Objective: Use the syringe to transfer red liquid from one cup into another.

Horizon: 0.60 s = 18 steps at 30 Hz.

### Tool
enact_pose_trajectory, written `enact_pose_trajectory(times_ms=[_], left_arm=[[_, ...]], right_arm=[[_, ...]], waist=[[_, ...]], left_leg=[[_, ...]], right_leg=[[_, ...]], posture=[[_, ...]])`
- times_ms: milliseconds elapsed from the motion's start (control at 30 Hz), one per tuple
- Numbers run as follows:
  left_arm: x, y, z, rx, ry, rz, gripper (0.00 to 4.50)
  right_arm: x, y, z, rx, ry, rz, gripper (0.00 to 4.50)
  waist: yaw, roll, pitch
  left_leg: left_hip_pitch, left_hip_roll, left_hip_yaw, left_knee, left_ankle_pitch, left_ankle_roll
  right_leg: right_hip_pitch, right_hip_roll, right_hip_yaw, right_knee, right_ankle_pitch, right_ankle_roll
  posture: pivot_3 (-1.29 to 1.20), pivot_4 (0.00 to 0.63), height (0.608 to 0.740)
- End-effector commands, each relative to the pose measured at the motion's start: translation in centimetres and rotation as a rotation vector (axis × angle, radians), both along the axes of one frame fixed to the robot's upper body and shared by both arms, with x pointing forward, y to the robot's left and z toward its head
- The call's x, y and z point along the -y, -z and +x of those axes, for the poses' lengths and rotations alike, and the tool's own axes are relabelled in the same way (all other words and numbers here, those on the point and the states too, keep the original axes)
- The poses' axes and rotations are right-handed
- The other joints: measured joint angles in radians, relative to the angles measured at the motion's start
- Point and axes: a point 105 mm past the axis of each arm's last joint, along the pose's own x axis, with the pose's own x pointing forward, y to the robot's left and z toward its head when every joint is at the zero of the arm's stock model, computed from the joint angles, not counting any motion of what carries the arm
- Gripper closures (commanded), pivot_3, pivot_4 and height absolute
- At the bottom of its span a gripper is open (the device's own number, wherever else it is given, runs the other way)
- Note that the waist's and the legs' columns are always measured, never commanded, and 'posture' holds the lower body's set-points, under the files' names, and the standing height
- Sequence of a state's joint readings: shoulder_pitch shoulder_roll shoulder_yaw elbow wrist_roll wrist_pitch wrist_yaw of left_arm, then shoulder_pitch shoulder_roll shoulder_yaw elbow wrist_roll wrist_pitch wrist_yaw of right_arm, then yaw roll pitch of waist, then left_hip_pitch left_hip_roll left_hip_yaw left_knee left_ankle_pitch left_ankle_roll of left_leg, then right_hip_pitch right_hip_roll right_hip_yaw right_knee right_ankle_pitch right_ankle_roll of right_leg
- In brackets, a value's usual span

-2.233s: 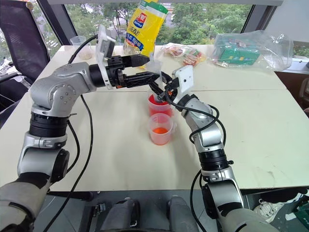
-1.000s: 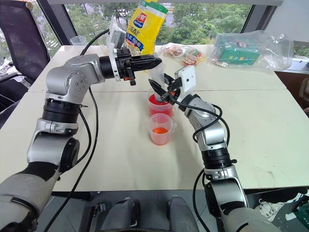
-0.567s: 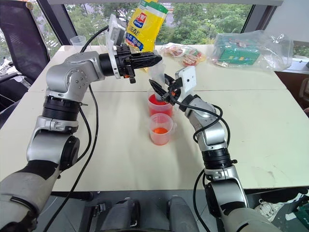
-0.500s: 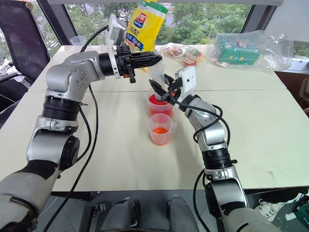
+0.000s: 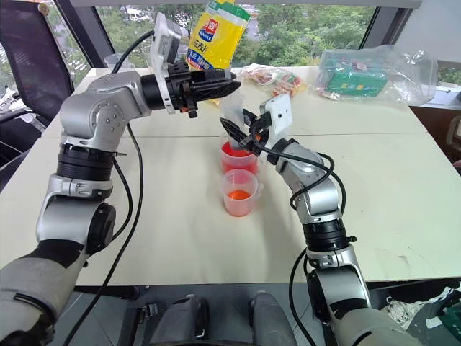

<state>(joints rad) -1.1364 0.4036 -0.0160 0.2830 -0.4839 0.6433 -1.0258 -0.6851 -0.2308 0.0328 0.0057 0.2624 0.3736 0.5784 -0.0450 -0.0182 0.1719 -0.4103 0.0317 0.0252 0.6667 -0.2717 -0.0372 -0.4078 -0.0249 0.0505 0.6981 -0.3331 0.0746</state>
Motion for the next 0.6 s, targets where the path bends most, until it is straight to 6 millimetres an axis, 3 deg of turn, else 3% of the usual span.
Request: enact_pose_trajectory(times_ms=[33,100,400,600], left_arm=[[-1.1,-1.1,-1.1,0.074,-0.003,0.005,0.98],[-1.8,-0.6,-1.4,0.07,-0.005,0.023,0.06],[-6.2,-0.1,-2.6,0.026,-0.072,0.05,0.06],[-8.2,-0.9,-2.9,0.03,-0.136,0.055,0.06]], right_arm=[[-0.6,-1.8,-0.8,0.046,-0.052,-0.004,3.11],[-0.4,-2.4,-0.9,0.053,-0.051,0.002,3.11],[0.7,-5.8,-1.0,0.11,-0.049,0.042,3.11],[1.4,-9.1,-3.7,0.116,-0.173,0.098,3.11]], waist=[[0.001,0.0,0.0],[0.001,0.0,0.0],[0.001,0.0,0.0],[0.005,0.0,0.0]], left_leg=[[0.0,0.0,0.0,0.0,0.0,0.0],[0.0,0.0,0.0,0.0,0.0,0.0],[0.0,0.0,0.0,0.0,0.0,0.0],[0.0,0.0,0.0,0.0,0.0,0.0]], right_leg=[[0.0,0.0,0.0,0.0,0.0,0.0],[0.0,0.0,0.0,0.0,0.0,0.0],[0.0,0.0,0.0,0.0,0.0,0.0],[0.0,-0.001,0.0,0.0,0.0,0.0]], posture=[[0.0,0.15,0.74],[0.0,0.15,0.74],[0.0,0.15,0.74],[0.0,0.15,0.74]])
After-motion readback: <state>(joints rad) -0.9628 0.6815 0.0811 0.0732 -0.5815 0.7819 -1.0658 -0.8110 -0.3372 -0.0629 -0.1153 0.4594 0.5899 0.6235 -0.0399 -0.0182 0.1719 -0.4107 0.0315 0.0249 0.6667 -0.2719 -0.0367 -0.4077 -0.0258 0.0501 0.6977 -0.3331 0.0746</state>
